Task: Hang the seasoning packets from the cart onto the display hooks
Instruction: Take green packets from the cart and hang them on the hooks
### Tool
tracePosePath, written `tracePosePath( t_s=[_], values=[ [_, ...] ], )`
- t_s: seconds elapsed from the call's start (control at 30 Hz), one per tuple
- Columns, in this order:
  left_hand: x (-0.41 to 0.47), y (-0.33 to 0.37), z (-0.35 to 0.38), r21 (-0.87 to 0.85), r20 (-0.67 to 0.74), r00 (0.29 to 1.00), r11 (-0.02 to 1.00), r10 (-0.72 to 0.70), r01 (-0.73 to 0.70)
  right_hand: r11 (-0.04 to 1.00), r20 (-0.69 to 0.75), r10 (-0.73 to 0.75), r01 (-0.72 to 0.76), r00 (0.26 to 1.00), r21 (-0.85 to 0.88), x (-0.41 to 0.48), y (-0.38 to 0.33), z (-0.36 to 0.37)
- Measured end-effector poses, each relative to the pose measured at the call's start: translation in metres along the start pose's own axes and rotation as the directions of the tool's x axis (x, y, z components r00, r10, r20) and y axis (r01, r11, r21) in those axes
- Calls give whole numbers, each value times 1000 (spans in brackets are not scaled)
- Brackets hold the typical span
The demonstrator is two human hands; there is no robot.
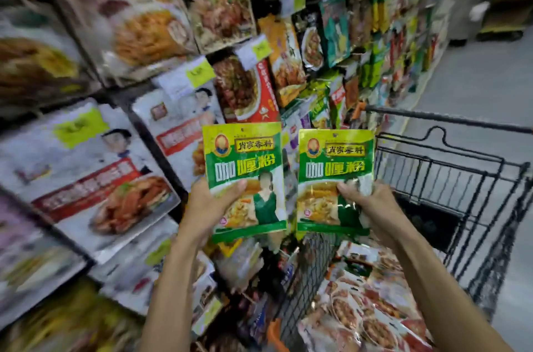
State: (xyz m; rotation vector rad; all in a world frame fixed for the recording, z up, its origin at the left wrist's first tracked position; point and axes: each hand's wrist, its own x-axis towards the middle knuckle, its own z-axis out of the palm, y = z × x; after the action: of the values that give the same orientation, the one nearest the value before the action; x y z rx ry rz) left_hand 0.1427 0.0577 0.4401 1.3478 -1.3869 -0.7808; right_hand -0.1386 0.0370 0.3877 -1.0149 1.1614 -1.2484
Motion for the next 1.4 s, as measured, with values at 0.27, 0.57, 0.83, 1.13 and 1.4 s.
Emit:
tracePosePath(
  t_s=[0.27, 0.57, 0.83, 1.13, 1.4],
  values=[
    [-88, 100, -141, 99, -371, 917, 988, 146, -117, 980, 361, -194, 199, 912, 23, -23, -87, 124],
    [-180, 169, -265, 303, -641, 706, 944, 302, -128, 942, 639, -327, 292, 697, 163, -72, -148, 272],
    [-225, 200, -321, 349, -715, 599, 926, 362, -143, 918, 778, -394, 248, 489, 309, -116, -177, 344],
    [-212, 196, -333, 288, -753, 588, 951, 296, -109, 938, 781, -337, 256, 525, 233, -103, -202, 377],
    [-196, 198, -335, 225, -744, 616, 965, 260, -135, 952, 787, -304, 199, 538, 232, -92, -235, 398]
  ],
)
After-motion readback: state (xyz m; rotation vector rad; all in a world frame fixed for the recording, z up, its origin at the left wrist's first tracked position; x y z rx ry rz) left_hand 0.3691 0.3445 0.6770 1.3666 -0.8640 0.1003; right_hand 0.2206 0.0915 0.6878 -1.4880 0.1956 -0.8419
